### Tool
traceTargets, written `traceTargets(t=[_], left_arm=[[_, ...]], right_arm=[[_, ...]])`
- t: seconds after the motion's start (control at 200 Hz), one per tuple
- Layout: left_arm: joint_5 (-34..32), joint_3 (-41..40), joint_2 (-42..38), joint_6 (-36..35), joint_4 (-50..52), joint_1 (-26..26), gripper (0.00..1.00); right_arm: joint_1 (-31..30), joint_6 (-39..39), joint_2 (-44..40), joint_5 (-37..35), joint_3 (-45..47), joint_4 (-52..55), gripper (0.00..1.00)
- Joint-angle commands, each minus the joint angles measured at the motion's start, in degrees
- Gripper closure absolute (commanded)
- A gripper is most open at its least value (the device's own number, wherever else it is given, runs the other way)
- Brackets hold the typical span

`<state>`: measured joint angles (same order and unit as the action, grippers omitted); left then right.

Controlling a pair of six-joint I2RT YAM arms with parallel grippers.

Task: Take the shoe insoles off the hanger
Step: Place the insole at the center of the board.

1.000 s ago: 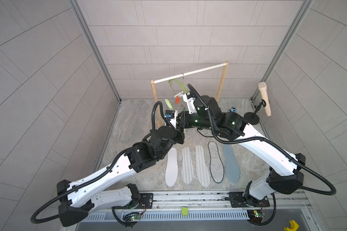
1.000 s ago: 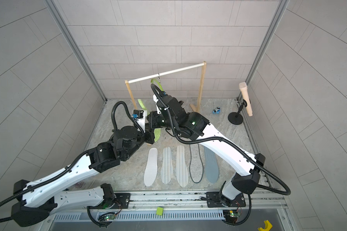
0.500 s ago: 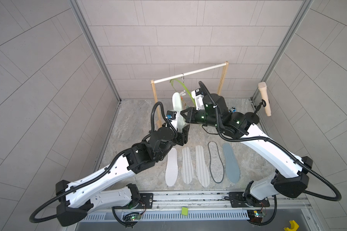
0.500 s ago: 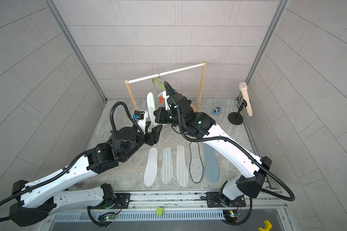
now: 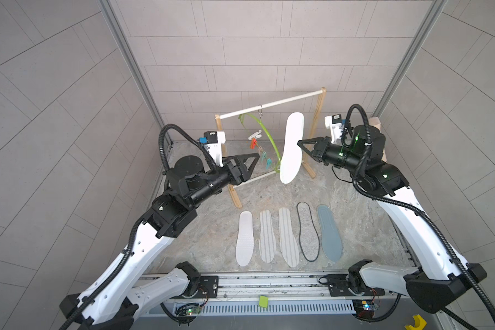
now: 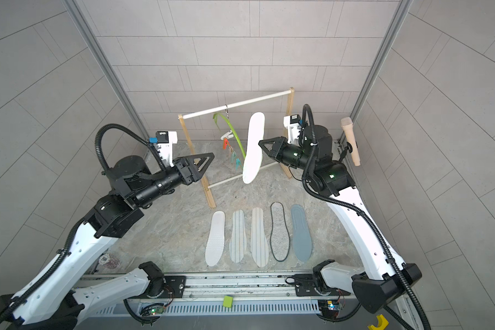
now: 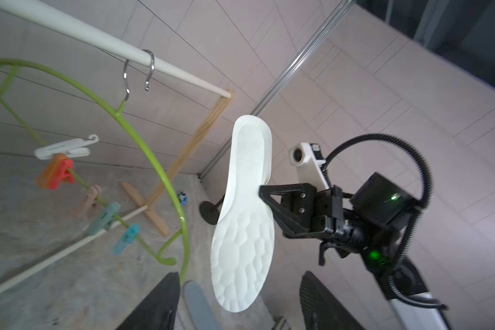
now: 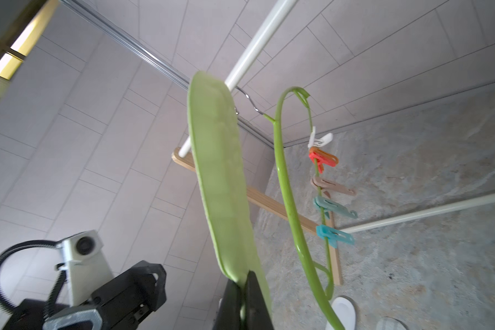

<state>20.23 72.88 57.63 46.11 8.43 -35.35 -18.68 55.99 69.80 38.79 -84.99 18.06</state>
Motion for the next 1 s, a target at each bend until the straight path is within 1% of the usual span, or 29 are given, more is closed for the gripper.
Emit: traceTargets(t=[0.0, 0.055, 0.1, 0.16, 0.255, 0.37, 0.495, 0.58, 0.776, 0.871, 0.931, 0.996], left_arm=[[15.63, -1.76, 3.92, 16.19, -16.38, 1.10, 0.30], [16.94, -1.39, 5.35, 18.47, -20.02, 1.13, 0.29], [17.48, -0.95, 6.05, 19.23, -21.12, 1.29, 0.29], [18.37, -0.04, 6.83, 19.16, -20.21, 1.60, 0.29], [19.06, 1.04, 7.34, 16.39, -15.00, 1.82, 0.29], [19.35, -0.88, 7.14, 17.91, -17.69, 2.48, 0.30], [20.01, -2.16, 7.15, 19.88, -21.31, 3.47, 0.37], [19.77, -2.65, 6.52, 20.11, -21.54, 3.99, 0.43], [20.30, -6.45, 3.16, 20.73, -20.23, 7.30, 0.44], [20.52, -8.89, 2.21, 24.20, -25.27, 9.09, 0.47], [21.39, -9.03, 2.65, 26.12, -27.95, 9.38, 0.51], [22.32, -8.64, 3.56, 27.11, -29.38, 9.36, 0.57]], right_arm=[[0.70, 5.61, 0.04, 11.00, -0.24, -6.98, 1.00], [0.58, 7.34, 0.59, 12.92, -1.19, -7.60, 1.00], [0.03, 8.42, 0.87, 13.71, -1.59, -8.88, 1.00], [-0.58, 9.32, 1.07, 14.03, -2.00, -9.84, 1.00], [-1.98, 11.10, 1.50, 14.04, -1.86, -12.75, 1.00], [-4.98, 11.62, 2.53, 13.28, -2.10, -14.25, 1.00], [-7.89, 11.78, 4.07, 12.48, -2.67, -15.07, 1.00], [-9.40, 11.93, 5.08, 12.33, -3.12, -15.31, 1.00], [-9.88, 11.87, 5.30, 11.85, -4.59, -14.86, 1.00], [-10.53, 10.74, 5.46, 11.84, -5.17, -12.95, 1.00], [-11.12, 10.10, 5.58, 11.67, -4.94, -11.87, 1.00], [-11.96, 9.58, 5.78, 11.37, -4.53, -11.34, 1.00]])
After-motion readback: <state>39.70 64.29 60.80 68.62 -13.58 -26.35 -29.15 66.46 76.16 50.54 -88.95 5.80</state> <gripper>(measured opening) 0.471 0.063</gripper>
